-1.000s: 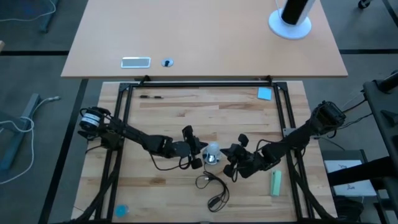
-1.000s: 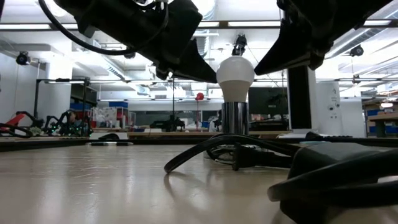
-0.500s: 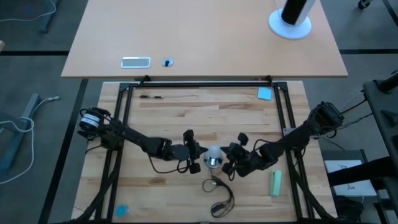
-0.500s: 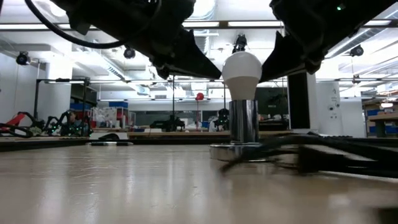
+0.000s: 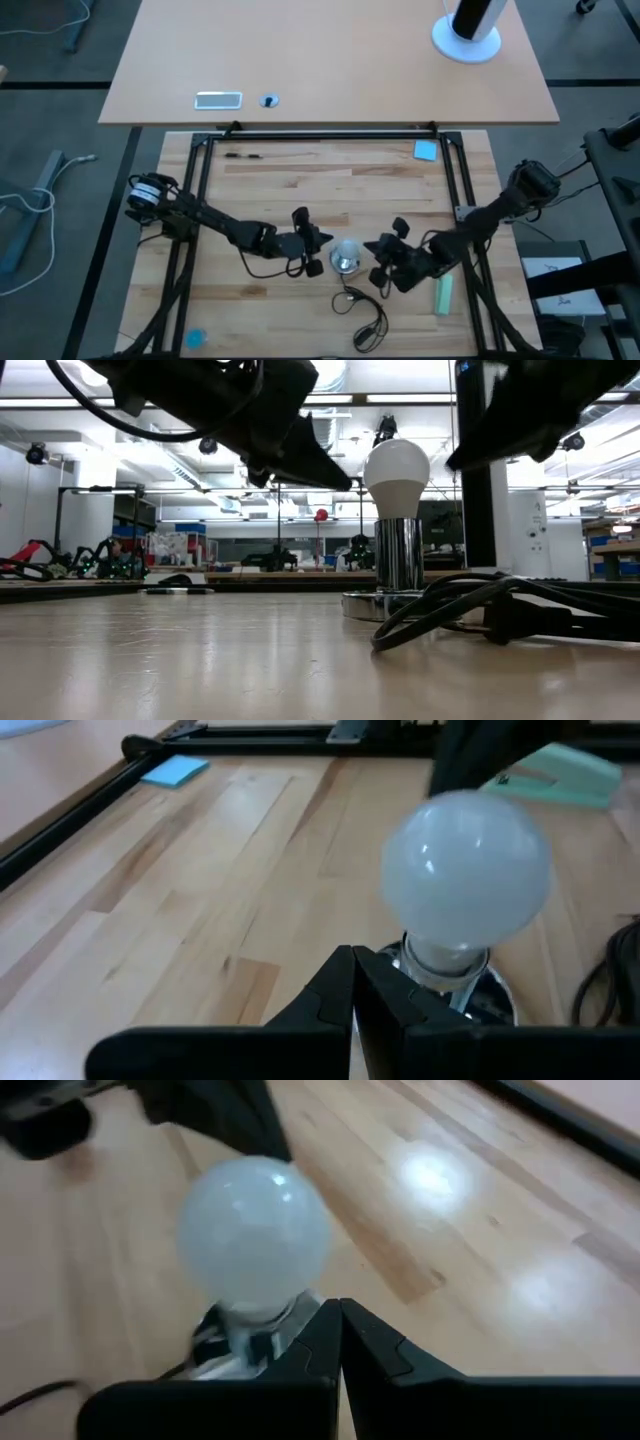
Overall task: Screw lightbulb
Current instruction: Remove the lightbulb from the lamp
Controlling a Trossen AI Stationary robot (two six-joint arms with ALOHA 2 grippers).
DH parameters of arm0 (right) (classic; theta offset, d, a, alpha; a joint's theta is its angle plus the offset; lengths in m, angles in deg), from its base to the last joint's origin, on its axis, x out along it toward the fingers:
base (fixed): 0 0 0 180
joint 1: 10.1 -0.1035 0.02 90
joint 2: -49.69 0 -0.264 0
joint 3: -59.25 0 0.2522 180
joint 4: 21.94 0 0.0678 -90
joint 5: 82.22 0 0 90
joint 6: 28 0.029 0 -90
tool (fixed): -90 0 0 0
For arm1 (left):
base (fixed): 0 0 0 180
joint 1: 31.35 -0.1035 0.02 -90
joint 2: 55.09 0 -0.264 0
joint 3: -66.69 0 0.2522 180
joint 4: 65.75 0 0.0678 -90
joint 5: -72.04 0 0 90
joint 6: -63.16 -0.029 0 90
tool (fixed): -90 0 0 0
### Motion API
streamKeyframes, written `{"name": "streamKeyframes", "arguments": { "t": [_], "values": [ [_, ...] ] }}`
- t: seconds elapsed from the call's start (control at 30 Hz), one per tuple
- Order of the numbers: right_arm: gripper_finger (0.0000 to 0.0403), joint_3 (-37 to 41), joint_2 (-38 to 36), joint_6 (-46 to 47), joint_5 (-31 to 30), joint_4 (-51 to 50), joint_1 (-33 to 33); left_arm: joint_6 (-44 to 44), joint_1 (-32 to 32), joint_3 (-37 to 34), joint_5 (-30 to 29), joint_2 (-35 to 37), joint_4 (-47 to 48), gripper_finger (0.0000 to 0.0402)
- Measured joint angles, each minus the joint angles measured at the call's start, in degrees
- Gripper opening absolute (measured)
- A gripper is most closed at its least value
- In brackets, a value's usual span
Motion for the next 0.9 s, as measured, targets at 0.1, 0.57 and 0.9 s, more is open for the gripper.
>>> {"name": "streamKeyframes", "arguments": {
  "t": [0.1, 0.57, 0.9],
  "values": [
    [0.0000, 0.0, -1.4, -0.2, -1.4, 1.2, -3.3, -1.0, 0.0, 0.0, 2.4, 0.0, -2.2, 0.0000],
    [0.0000, 0.6, 6.8, -6.7, -10.6, 12.1, -5.5, -2.5, 0.0, 0.0, 6.2, -1.0, -4.4, 0.0000],
    [0.0000, 0.6, 7.6, -8.2, -10.2, 15.3, -4.9, -4.8, 0.0, 0.0, 7.1, -5.5, -10.3, 0.0000]
  ]
}}
